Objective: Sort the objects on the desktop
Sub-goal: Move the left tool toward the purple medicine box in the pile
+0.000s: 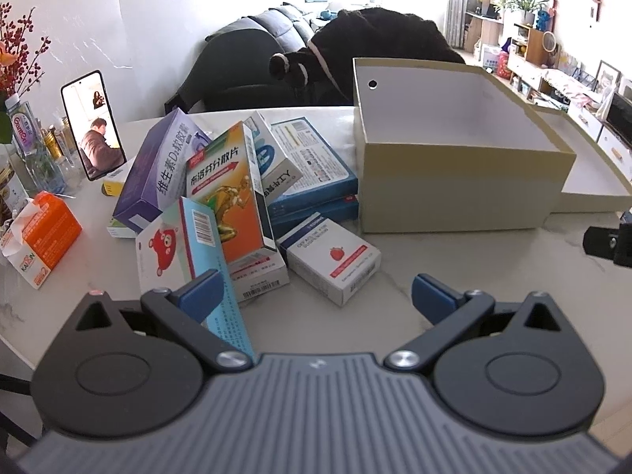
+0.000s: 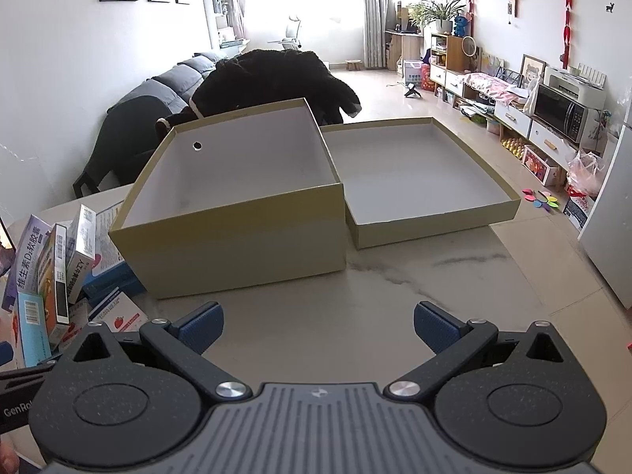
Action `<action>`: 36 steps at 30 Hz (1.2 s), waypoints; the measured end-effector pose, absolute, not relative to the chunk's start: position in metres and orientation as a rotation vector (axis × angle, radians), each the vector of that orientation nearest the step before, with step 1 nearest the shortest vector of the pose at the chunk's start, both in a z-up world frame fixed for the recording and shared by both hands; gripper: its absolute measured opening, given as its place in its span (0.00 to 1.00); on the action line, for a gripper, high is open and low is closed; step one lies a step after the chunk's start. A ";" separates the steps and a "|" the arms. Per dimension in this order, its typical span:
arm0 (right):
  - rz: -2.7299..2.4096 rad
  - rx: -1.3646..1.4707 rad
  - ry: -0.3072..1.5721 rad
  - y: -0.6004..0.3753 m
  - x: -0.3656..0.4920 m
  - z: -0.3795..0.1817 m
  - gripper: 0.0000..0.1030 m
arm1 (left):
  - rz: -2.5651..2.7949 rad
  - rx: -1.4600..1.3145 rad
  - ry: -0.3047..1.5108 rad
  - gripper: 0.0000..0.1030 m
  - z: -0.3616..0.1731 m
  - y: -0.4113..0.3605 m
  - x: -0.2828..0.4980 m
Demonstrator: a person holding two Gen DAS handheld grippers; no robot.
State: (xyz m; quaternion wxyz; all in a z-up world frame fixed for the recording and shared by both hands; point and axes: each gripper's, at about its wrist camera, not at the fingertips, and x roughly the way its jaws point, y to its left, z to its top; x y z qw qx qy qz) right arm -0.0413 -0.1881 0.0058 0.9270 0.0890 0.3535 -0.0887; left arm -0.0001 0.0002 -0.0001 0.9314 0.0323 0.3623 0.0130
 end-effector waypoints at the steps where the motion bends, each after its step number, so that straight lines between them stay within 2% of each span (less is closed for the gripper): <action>1: -0.182 0.176 0.727 -0.187 -0.041 0.006 1.00 | 0.029 0.064 0.742 1.00 0.000 0.001 -0.001; 36: -0.096 0.089 0.737 -0.155 -0.025 -0.003 1.00 | 0.117 0.057 0.779 1.00 -0.005 0.086 -0.002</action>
